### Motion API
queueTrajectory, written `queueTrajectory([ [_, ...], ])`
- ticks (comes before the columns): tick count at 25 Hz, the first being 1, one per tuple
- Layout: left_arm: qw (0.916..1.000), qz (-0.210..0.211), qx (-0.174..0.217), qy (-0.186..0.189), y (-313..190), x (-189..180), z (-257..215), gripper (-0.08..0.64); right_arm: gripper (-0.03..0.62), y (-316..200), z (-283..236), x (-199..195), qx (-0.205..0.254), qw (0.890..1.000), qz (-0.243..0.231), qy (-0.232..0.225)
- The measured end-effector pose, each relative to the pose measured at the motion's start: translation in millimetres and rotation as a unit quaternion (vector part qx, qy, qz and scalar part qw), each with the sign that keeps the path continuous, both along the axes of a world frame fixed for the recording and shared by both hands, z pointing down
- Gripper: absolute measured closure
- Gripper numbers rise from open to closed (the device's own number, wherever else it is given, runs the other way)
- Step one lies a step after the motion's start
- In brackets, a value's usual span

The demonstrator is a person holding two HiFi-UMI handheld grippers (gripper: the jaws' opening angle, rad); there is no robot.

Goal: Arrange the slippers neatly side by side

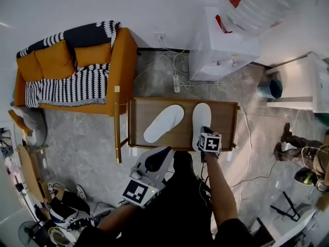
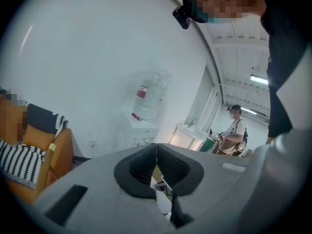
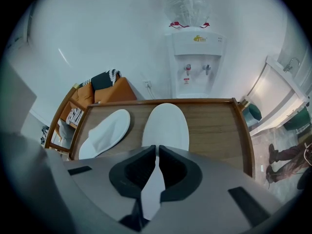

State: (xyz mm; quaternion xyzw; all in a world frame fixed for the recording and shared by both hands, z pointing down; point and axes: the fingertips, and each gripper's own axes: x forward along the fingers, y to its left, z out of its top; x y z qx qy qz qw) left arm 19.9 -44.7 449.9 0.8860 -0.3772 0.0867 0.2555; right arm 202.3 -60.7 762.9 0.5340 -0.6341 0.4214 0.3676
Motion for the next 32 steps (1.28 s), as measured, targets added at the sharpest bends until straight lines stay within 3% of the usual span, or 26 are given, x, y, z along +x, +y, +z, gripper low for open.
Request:
queueTrajectory([
  [14,0.9999,0.000,0.010,0.005,1,-6,-6,0.543,0.551,-2,-19,-4,0.028,1.000,0.009,-0.003],
  [26,0.9981,-0.027,0.052,0.017,-9,-41,-25,0.545,0.569,-28,-121,-47,0.161,0.986,0.016,-0.038],
  [32,0.9976,-0.032,0.060,0.015,-13,-63,-29,0.543,0.572,-34,-144,-86,0.193,0.979,0.017,-0.062],
])
